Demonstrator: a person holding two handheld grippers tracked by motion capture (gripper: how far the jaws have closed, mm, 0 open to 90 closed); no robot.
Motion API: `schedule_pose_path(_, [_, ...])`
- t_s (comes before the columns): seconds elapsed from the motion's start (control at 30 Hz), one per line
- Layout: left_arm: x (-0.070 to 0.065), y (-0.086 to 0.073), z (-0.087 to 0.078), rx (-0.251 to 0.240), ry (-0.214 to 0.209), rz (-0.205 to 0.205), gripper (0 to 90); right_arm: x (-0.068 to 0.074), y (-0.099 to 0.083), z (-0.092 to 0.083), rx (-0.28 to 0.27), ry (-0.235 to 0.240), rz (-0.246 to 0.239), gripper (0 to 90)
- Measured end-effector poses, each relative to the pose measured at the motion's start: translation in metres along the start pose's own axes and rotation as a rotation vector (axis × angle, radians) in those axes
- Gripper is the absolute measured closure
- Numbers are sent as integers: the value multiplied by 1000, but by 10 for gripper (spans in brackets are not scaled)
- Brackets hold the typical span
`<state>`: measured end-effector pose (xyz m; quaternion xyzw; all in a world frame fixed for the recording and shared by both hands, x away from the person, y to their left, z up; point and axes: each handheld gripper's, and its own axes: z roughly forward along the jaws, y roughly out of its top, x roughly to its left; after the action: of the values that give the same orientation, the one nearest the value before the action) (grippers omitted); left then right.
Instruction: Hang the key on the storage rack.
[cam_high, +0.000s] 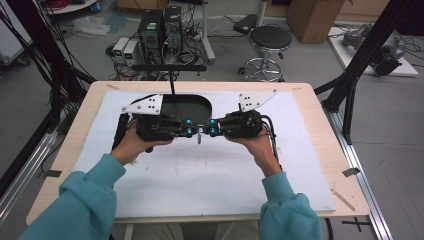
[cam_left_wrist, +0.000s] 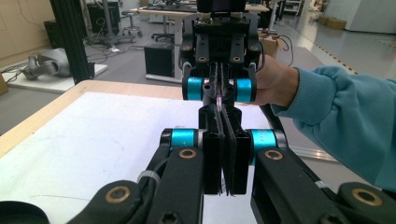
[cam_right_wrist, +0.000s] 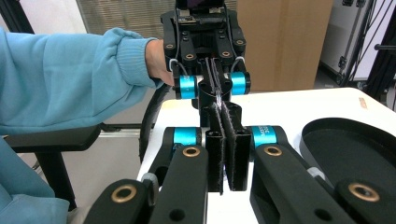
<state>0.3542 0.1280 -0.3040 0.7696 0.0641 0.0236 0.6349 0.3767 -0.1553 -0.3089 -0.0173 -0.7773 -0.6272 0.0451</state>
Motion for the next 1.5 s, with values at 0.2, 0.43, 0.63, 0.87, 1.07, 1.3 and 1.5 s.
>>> schedule_pose_path(0.2, [0,0,-1,6,-3,1,879,0,0,1,2,0,1,890])
schedule_pose_path(0.43, [-2,1,-1,10,2,-1,887,0,0,1,0,4,-5,879])
schedule_pose_path(0.63, [-6,2,3,18,40,8,890,-2,-1,1,-22,-11,20,591])
schedule_pose_path(0.87, [-7,4,1,7,70,10,889,6,-10,-6,-69,-259,24,44])
schedule_pose_path(1.07, [0,3,-7,25,115,10,889,18,-24,-33,-109,-416,35,7])
schedule_pose_path(1.3, [15,6,-15,84,192,-2,889,33,-41,-59,-108,-512,18,8])
schedule_pose_path(1.5, [33,17,-21,122,267,-23,889,46,-72,-87,-102,-591,24,8])
